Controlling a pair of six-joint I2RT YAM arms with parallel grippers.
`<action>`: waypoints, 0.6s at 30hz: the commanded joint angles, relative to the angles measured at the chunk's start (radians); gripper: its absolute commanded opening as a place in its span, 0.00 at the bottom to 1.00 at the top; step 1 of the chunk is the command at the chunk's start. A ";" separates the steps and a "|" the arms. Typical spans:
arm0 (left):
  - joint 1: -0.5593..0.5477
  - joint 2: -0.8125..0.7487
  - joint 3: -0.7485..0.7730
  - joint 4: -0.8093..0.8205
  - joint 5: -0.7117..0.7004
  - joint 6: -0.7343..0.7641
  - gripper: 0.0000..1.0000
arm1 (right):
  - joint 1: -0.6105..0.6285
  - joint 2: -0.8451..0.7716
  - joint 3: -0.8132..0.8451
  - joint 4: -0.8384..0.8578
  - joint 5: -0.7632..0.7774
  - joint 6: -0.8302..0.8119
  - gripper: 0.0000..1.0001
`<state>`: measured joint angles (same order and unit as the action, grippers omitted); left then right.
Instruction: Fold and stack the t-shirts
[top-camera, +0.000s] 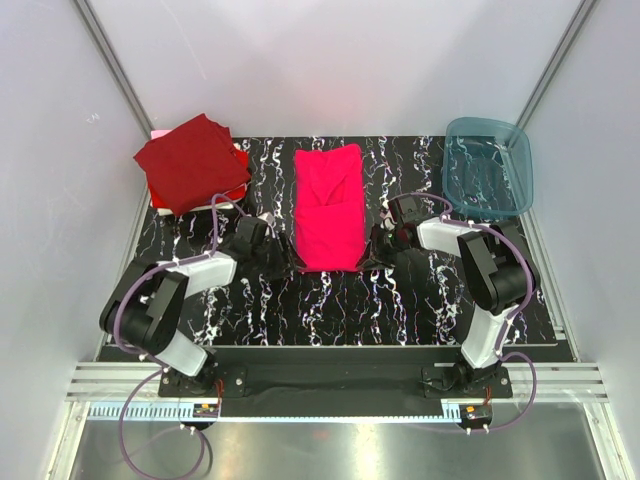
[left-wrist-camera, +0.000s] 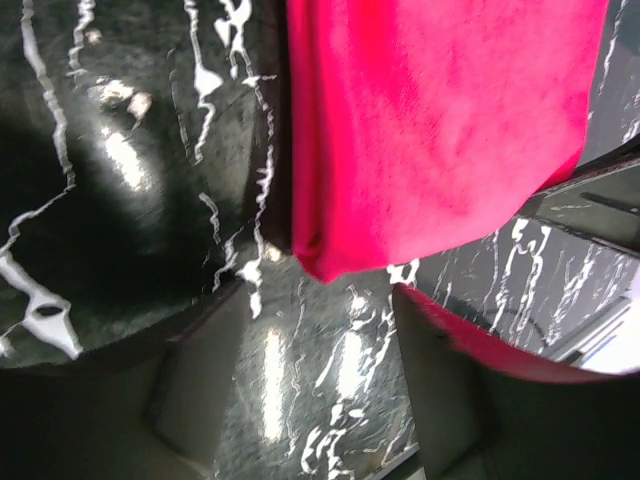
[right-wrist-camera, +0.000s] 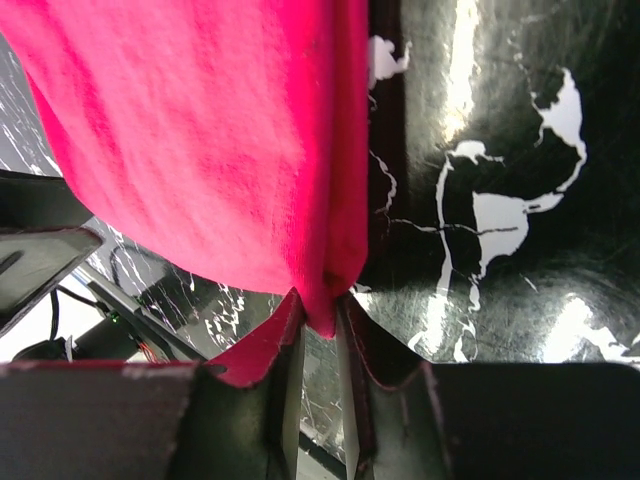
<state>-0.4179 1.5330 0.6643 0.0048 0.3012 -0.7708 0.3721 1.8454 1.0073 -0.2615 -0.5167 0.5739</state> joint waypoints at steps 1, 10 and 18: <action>-0.012 0.044 0.008 0.054 0.003 -0.007 0.56 | 0.007 -0.008 0.001 0.050 -0.003 -0.008 0.24; -0.025 0.124 0.047 0.011 -0.040 -0.013 0.41 | 0.007 0.002 0.001 0.062 -0.026 -0.019 0.22; -0.024 0.156 0.084 -0.031 -0.083 -0.019 0.45 | 0.008 0.000 0.001 0.065 -0.029 -0.022 0.21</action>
<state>-0.4389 1.6474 0.7418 0.0402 0.2974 -0.8085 0.3721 1.8458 1.0058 -0.2295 -0.5255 0.5713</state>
